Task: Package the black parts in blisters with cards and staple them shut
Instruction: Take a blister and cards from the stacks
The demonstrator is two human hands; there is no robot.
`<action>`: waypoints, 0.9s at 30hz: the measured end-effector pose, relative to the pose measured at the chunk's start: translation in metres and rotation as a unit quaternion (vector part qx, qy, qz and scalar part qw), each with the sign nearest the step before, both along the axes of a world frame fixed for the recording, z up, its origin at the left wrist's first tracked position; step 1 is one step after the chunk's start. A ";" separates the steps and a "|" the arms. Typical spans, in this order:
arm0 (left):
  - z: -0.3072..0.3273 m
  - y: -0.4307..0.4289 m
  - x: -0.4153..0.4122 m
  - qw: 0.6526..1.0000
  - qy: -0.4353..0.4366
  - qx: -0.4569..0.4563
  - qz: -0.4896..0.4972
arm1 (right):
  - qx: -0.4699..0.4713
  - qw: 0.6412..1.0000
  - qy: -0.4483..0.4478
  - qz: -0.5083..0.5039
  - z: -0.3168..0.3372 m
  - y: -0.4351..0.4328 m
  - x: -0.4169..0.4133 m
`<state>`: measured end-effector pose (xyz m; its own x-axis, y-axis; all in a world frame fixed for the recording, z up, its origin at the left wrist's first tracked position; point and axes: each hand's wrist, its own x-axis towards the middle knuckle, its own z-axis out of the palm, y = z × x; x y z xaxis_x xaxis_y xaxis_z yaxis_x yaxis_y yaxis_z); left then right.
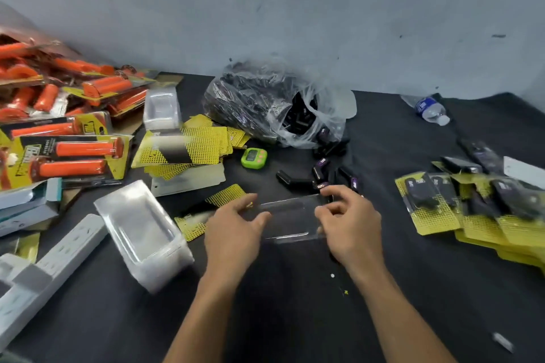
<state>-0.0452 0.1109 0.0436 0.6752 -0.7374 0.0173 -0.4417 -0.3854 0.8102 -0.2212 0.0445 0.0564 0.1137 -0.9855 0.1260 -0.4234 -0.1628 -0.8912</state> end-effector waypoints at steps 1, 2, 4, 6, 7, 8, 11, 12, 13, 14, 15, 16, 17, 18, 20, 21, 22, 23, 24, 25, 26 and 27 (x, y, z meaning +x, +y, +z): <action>-0.009 -0.003 -0.001 0.995 0.099 -0.023 0.014 | 0.000 1.000 -0.011 -0.014 -0.003 0.001 -0.001; -0.017 -0.006 -0.002 0.980 0.195 -0.043 0.023 | -0.005 1.000 -0.015 -0.020 -0.007 0.001 -0.001; -0.028 -0.009 0.000 0.958 0.274 -0.067 0.053 | -0.031 0.999 0.000 -0.040 -0.012 0.001 -0.003; -0.035 -0.011 0.005 0.962 0.253 -0.064 0.080 | -0.082 0.993 0.036 -0.074 -0.017 0.000 -0.008; -0.036 -0.012 0.007 0.965 0.242 -0.058 0.078 | -0.105 0.989 0.062 -0.081 -0.019 0.000 -0.011; -0.036 -0.012 0.007 0.970 0.232 -0.048 0.058 | -0.118 0.986 0.093 -0.076 -0.021 0.001 -0.013; -0.035 -0.016 0.004 0.986 0.164 -0.014 -0.010 | -0.105 0.984 0.141 -0.043 -0.033 0.005 -0.016; -0.036 -0.017 0.004 0.989 0.149 -0.022 -0.010 | -0.092 0.987 0.121 -0.047 -0.034 0.008 -0.018; -0.036 -0.018 0.007 0.991 0.134 -0.029 0.001 | -0.077 0.991 0.094 -0.061 -0.034 0.011 -0.019; -0.036 -0.019 0.012 0.993 0.116 -0.029 0.016 | -0.057 0.992 0.079 -0.076 -0.034 0.013 -0.022; -0.035 -0.019 0.017 0.994 0.098 -0.023 0.031 | -0.031 0.992 0.092 -0.080 -0.032 0.015 -0.023; -0.035 -0.019 0.022 0.996 0.079 -0.016 0.044 | -0.005 0.989 0.129 -0.071 -0.030 0.016 -0.023; -0.035 -0.020 0.027 0.997 0.062 -0.011 0.054 | 0.016 0.982 0.181 -0.053 -0.028 0.018 -0.022; -0.035 -0.020 0.029 0.997 0.048 -0.010 0.063 | 0.030 0.974 0.219 -0.036 -0.027 0.018 -0.020; -0.037 -0.022 0.028 0.996 0.035 -0.020 0.076 | 0.052 0.974 0.214 -0.045 -0.027 0.015 -0.020; -0.039 -0.024 0.026 0.996 0.037 -0.028 0.081 | 0.055 0.978 0.189 -0.068 -0.026 0.012 -0.023; -0.041 -0.026 0.023 0.995 0.043 -0.032 0.084 | 0.051 0.979 0.173 -0.096 -0.024 0.009 -0.030; -0.042 -0.028 0.020 0.995 0.050 -0.033 0.083 | 0.042 0.977 0.170 -0.119 -0.022 0.006 -0.038; -0.043 -0.031 0.016 0.995 0.056 -0.031 0.078 | 0.030 0.975 0.172 -0.138 -0.021 0.004 -0.048; -0.043 -0.033 0.011 0.995 0.059 -0.031 0.073 | 0.015 0.971 0.181 -0.156 -0.021 0.001 -0.059; -0.043 -0.036 0.006 0.995 0.060 -0.034 0.072 | 0.003 0.965 0.195 -0.177 -0.022 -0.001 -0.070; -0.043 -0.041 0.002 0.995 0.061 -0.037 0.075 | -0.002 0.957 0.213 -0.198 -0.024 -0.004 -0.080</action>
